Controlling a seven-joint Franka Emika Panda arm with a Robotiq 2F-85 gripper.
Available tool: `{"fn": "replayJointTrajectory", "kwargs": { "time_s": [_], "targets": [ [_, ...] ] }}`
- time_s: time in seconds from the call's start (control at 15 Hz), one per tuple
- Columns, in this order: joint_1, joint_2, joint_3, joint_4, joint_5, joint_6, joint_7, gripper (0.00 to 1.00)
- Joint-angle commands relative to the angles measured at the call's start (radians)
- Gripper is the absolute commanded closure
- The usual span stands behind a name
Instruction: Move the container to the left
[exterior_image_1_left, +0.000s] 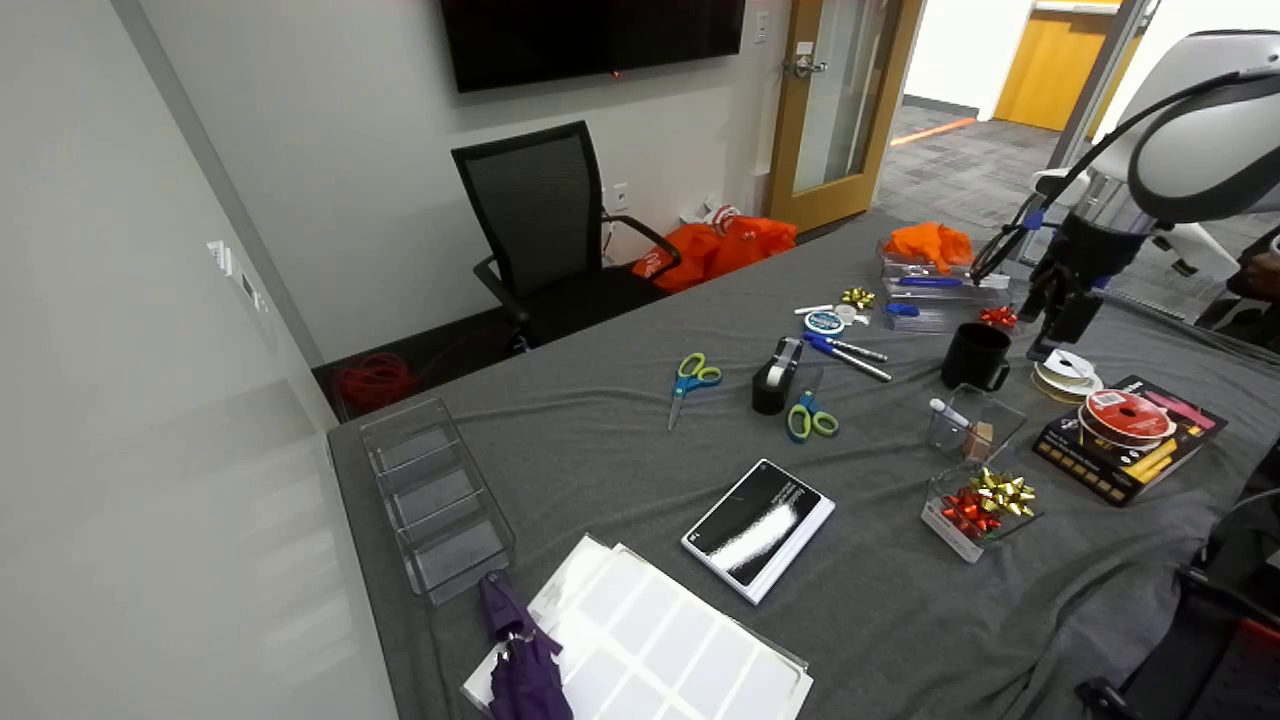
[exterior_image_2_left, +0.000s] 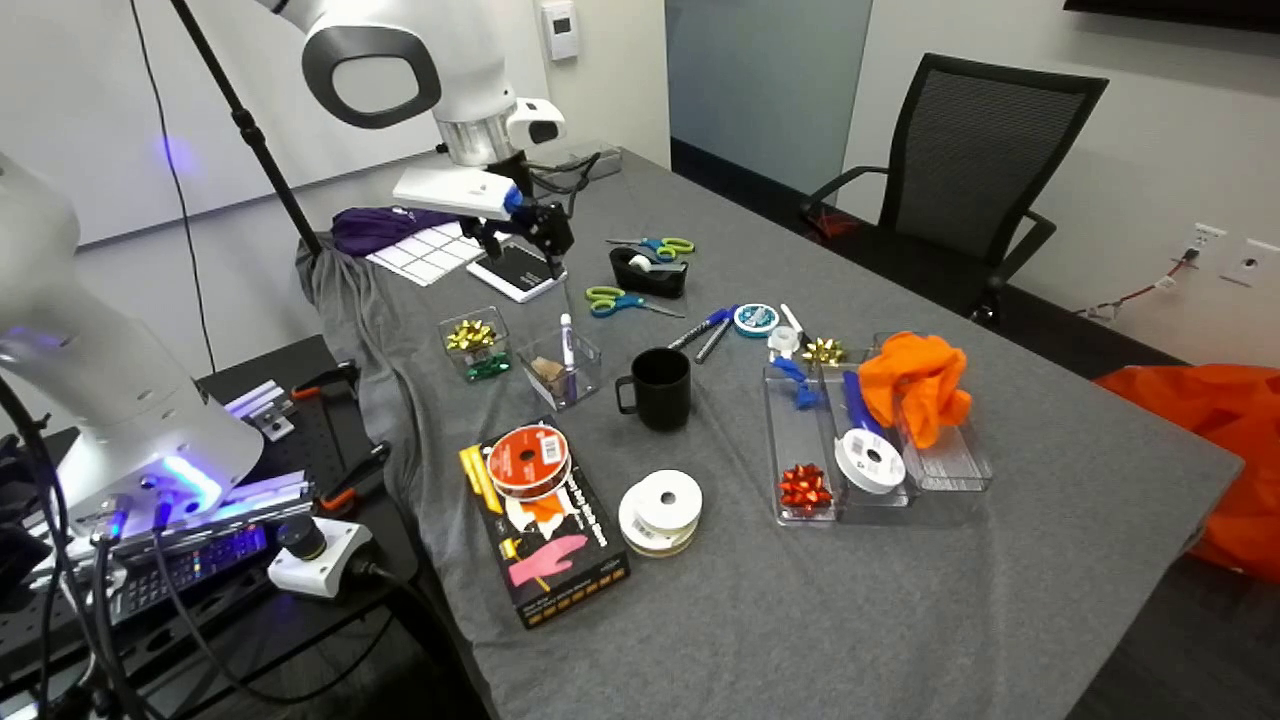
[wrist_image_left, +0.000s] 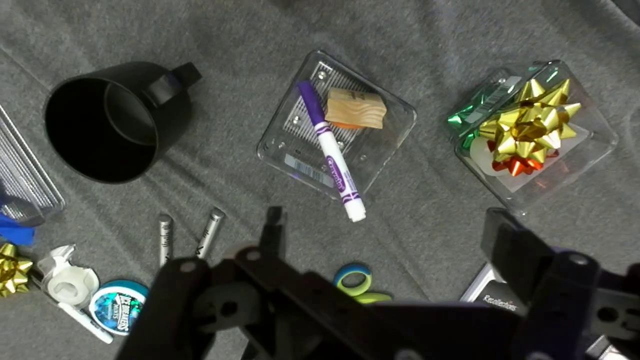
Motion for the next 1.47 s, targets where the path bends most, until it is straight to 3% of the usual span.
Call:
{"fn": "replayJointTrajectory", "kwargs": {
  "time_s": [0.0,0.33,0.73,1.27,1.33,1.4],
  "targets": [
    [-0.037,0.065,0.008,0.01,-0.06,0.042,0.085,0.0],
    [-0.068,0.137,0.005,0.022,-0.099,0.067,0.205,0.0],
    [-0.105,0.269,0.019,0.028,-0.006,0.255,0.199,0.0],
    [-0.159,0.446,0.038,0.074,-0.083,0.404,0.331,0.0],
    [-0.165,0.458,0.043,0.083,-0.091,0.407,0.346,0.25],
    [-0.168,0.468,0.046,0.092,-0.101,0.407,0.362,0.26]
  ]
}}
